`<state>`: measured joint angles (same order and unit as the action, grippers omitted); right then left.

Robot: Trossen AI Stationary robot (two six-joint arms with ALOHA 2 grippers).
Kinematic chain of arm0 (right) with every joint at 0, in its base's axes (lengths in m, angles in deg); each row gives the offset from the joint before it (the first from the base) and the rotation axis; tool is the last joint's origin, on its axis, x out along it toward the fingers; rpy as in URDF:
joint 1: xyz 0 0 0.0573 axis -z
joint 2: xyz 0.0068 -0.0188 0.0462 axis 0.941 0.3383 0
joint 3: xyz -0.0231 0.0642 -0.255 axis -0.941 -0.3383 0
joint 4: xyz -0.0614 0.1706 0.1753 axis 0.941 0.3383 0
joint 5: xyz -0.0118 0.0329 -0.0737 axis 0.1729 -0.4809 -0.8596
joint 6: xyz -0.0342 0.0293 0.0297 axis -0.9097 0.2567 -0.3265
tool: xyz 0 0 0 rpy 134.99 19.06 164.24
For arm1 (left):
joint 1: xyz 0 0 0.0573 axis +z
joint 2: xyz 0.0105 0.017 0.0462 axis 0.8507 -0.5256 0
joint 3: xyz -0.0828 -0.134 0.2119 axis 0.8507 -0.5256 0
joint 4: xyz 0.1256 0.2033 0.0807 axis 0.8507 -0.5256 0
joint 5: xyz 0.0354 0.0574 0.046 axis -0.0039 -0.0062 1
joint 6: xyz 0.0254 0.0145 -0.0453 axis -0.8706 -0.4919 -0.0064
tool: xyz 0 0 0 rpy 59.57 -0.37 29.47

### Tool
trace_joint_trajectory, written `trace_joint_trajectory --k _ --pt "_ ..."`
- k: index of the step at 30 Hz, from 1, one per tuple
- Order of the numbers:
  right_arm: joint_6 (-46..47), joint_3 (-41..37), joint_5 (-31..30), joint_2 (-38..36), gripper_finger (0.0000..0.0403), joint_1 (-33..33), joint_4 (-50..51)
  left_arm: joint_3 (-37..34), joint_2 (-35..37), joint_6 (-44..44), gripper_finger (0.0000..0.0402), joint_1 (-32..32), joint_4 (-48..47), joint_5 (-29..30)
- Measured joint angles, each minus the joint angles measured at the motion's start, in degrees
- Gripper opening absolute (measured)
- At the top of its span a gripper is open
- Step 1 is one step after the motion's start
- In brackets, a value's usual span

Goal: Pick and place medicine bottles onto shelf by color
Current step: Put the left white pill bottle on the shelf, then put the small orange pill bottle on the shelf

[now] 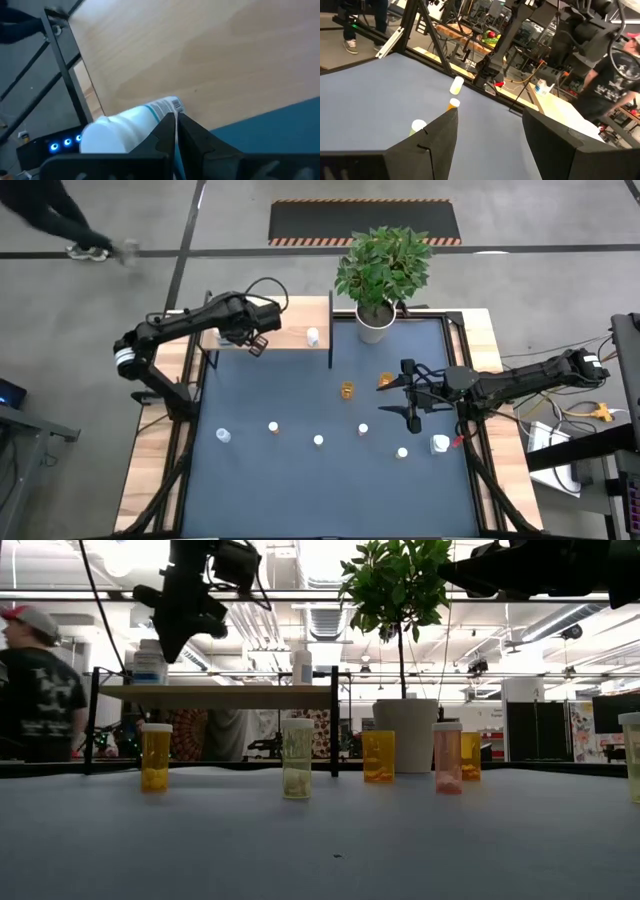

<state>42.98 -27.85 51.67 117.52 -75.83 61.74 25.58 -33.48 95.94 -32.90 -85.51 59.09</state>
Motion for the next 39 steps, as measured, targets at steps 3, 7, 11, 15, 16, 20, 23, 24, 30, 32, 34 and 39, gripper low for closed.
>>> trace_joint_trajectory --k 3,7,11,15,16,20,23,24,30,32,34,39 --pt "0.01 0.02 0.00 0.00 0.0215 0.01 0.00 -1.72 1.10 -1.19 0.0000 0.00 -0.05 -0.87" --pt "-0.04 0.02 0.00 0.00 0.0215 0.00 0.00 -3.58 1.80 -0.96 0.0000 -0.04 0.00 -2.32" --pt "-0.04 0.00 0.00 0.00 0.0215 0.01 0.00 -4.52 1.94 -0.98 0.0000 0.02 -0.04 0.17" --pt "-0.06 0.02 0.00 0.00 0.0215 0.02 -0.01 -4.57 1.97 -0.98 0.0000 0.04 -0.02 4.23" --pt "-0.04 0.00 0.00 0.00 0.0215 0.00 -0.02 -4.57 1.97 -0.98 0.0000 0.04 -0.02 4.73" --pt "-0.02 0.00 0.00 0.00 0.0215 0.02 -0.02 -4.57 1.99 -0.98 0.0000 0.07 -0.02 4.64" --pt "-0.02 0.02 0.00 0.00 0.0215 0.02 -0.02 -4.57 1.99 -0.98 0.0000 0.07 -0.02 4.29" --pt "-0.02 0.02 0.00 0.00 0.0215 0.00 -0.02 -4.57 1.99 -0.98 0.0000 0.07 -0.02 4.14" --pt "-0.02 0.02 0.00 0.00 0.0215 0.01 -0.02 -4.35 2.27 -0.96 0.0000 -0.58 -0.08 2.29" --pt "-0.02 0.02 0.00 0.00 0.0215 0.01 -0.02 -3.13 2.27 -0.96 0.0000 -2.01 0.17 -0.09" --pt "-0.02 0.02 0.00 0.00 0.0215 0.02 -0.04 -1.69 2.50 -0.98 0.0000 -4.65 1.29 -2.70" --pt "-0.01 0.02 -0.02 0.00 0.0215 0.01 -0.07 0.02 4.65 -6.64 0.0000 -15.74 11.70 -9.04"
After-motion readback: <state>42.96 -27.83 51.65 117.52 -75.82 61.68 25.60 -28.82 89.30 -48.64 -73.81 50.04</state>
